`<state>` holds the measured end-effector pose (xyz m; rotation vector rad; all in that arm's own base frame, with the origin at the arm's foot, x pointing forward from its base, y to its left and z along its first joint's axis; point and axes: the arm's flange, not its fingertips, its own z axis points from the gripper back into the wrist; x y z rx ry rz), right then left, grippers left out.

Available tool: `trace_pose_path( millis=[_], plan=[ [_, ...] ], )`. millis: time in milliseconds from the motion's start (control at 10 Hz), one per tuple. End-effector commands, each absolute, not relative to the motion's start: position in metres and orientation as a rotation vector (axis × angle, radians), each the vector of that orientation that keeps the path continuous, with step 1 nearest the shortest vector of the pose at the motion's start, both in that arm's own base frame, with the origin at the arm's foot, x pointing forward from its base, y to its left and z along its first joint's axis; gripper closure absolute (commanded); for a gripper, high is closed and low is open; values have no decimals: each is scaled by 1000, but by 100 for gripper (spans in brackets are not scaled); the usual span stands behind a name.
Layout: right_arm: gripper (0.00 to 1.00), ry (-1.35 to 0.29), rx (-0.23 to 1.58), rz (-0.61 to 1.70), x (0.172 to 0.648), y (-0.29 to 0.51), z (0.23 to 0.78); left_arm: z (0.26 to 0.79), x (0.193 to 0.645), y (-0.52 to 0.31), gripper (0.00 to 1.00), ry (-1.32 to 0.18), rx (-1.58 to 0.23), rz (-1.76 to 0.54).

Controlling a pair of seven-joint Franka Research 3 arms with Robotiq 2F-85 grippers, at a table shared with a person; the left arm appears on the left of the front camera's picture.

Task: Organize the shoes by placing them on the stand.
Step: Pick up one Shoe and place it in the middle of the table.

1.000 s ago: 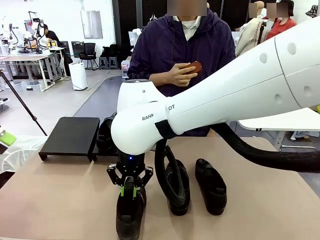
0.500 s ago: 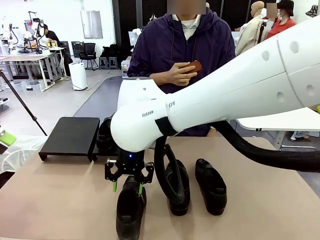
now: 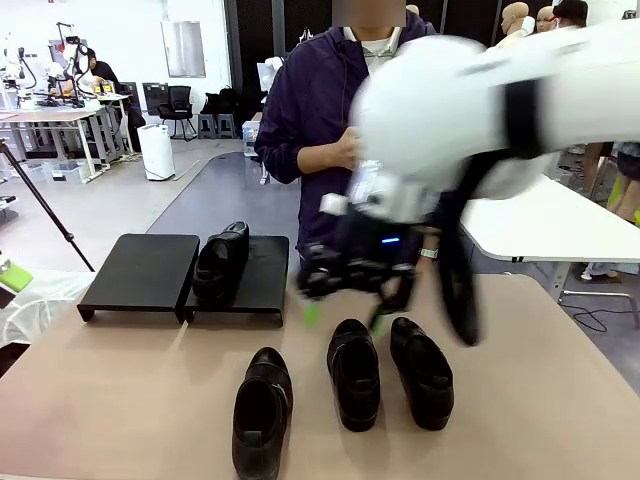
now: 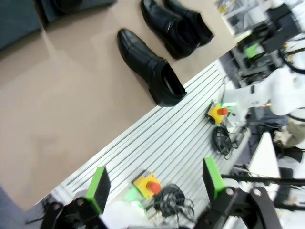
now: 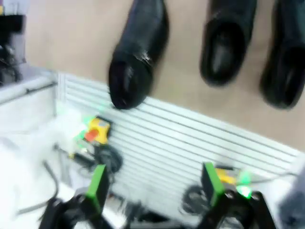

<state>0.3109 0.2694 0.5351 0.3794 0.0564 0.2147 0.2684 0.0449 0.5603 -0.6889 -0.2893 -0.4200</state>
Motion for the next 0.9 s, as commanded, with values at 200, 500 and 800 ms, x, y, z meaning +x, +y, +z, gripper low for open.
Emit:
trace_pose_path(
  millis=[200,500,800],
  plan=[
    [0,-74,577,162,280,44,538,561,270,45,0,-308,-707,-437],
    [0,-138,622,213,281,-28,536,561,270,45,0,-308,-707,-437],
    [0,-142,634,159,268,-29,536,561,270,45,0,-308,-707,-437]
  ],
)
